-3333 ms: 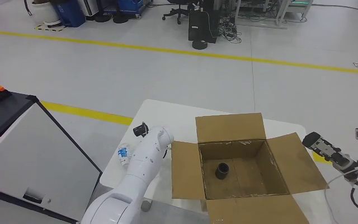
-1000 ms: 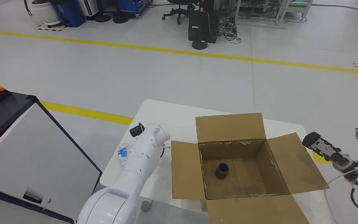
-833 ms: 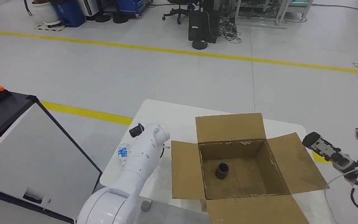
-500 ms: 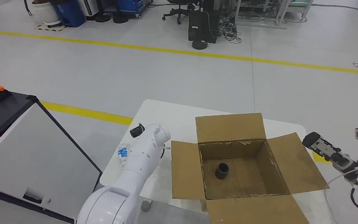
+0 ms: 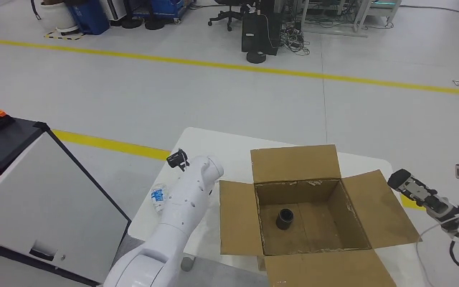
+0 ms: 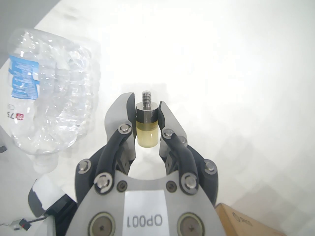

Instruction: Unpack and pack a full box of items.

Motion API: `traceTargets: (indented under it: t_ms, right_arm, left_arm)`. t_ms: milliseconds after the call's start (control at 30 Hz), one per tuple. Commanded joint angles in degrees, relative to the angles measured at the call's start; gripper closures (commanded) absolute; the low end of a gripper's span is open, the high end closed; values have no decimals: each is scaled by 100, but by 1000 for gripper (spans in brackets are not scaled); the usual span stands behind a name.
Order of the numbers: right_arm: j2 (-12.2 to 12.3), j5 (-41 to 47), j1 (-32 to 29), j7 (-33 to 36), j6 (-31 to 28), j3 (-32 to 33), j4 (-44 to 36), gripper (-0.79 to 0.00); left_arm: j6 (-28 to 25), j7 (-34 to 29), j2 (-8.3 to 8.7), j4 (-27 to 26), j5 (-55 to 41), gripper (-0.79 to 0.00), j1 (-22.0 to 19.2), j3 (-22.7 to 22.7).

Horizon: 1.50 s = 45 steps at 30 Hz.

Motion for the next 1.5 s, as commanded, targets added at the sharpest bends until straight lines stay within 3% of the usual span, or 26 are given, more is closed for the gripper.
traceTargets:
  t_ms: [0,300,467,1467]
  right_arm:
    - [0,0,0,0,0,0,0,-785]
    - [0,0,0,0,0,0,0,-785]
    - [0,0,0,0,0,0,0,-785]
    - [0,0,0,0,0,0,0,-785]
  left_arm:
    - [38,35,19,-783,191,0,364,53]
    - [-528,-532,107,-4003,1540,0,2184,179]
    - [-970,-974,37,-5114,2343,0,2843,324]
    - [-970,-974,37,-5114,2343,0,2843,324]
